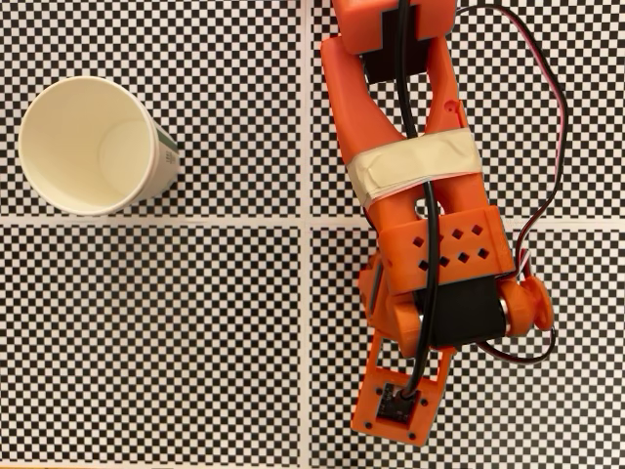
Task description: Grasp basketball and place into cup.
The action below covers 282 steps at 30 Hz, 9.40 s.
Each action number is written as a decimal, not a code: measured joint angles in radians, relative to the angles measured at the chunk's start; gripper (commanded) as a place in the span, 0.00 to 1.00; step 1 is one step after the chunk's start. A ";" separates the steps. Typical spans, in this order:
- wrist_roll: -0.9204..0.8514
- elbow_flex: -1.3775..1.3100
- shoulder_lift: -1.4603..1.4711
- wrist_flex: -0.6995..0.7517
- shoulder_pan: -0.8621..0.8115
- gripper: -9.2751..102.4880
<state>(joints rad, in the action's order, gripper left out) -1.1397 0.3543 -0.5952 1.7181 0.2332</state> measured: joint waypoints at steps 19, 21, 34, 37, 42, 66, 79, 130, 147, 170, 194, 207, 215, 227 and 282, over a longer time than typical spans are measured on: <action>-0.109 0.552 -0.871 0.000 -0.206 0.21; -0.126 0.620 -0.950 0.000 -0.239 0.18; -0.287 0.761 -1.158 0.000 -0.545 0.17; -0.324 0.761 -1.163 0.000 -0.611 0.20; -0.374 0.762 -1.163 0.005 -0.727 0.21; -0.411 0.801 -1.108 -0.046 -0.845 0.27; -0.387 0.919 -1.094 -0.150 -0.824 0.29; -0.368 1.028 -1.183 -0.245 -0.801 0.45; -0.319 1.175 -1.545 -0.190 -0.376 0.41; -0.219 1.753 -2.395 -0.268 -0.127 0.48; -0.247 2.255 -2.680 -0.798 -0.213 0.48; -0.278 2.608 -2.680 -1.281 -0.227 0.46; -0.319 2.784 -2.684 -1.482 -0.219 0.41; -0.350 2.784 -2.686 -1.195 -0.242 0.12; -0.393 2.784 -2.686 -0.457 -0.337 0.08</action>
<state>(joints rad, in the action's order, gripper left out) -1.5324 3.1385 -3.2812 1.2609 -0.1043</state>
